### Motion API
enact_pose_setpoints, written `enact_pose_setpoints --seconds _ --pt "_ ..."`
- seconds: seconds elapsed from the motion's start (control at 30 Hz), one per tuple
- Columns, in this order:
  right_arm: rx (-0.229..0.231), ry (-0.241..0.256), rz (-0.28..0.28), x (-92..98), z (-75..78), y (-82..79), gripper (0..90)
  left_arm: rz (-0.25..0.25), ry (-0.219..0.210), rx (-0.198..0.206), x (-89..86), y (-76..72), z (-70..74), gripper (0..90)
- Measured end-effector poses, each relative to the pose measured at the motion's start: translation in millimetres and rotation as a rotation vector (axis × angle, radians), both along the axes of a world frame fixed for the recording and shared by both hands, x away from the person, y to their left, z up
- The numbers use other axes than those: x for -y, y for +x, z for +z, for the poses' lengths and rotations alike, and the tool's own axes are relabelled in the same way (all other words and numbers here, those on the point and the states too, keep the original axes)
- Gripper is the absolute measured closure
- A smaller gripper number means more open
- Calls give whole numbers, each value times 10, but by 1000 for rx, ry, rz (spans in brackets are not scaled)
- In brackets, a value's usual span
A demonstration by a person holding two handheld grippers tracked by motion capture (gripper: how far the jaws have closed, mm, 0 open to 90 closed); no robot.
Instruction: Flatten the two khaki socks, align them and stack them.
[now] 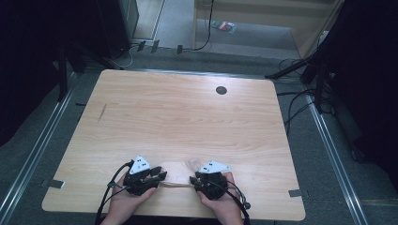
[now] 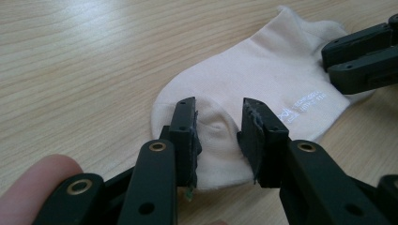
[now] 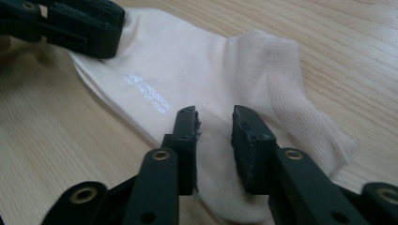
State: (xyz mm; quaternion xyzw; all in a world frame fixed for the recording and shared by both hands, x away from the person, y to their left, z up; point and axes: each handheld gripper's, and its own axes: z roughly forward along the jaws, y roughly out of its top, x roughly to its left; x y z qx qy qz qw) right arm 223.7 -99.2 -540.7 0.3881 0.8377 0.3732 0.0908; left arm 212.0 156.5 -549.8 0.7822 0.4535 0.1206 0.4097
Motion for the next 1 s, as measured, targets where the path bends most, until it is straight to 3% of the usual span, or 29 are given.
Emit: enact_pose_setpoints --seconds 0.1,0.17,0.33,0.47,0.63,0.73,0.9,1.0 --pt "9 -18 27 71 3 -11 619 -2 48 29 34 -31 0 633" --pt "13 -24 32 116 6 -6 619 -11 55 35 46 -39 -3 616" --pt "46 -44 45 106 5 -28 557 -29 31 44 37 -43 -9 541" --pt "56 23 52 128 60 -15 515 -31 -5 91 13 -64 23 413" --pt "77 148 16 286 191 31 428 -18 -77 103 -83 -59 106 221" --pt "103 145 -29 370 241 56 304 4 -86 108 -158 -38 133 124" --pt "129 132 -103 490 298 112 0 40 -124 118 -325 -3 183 34" --pt "138 137 -140 586 316 140 0 56 -133 123 -427 18 197 8"
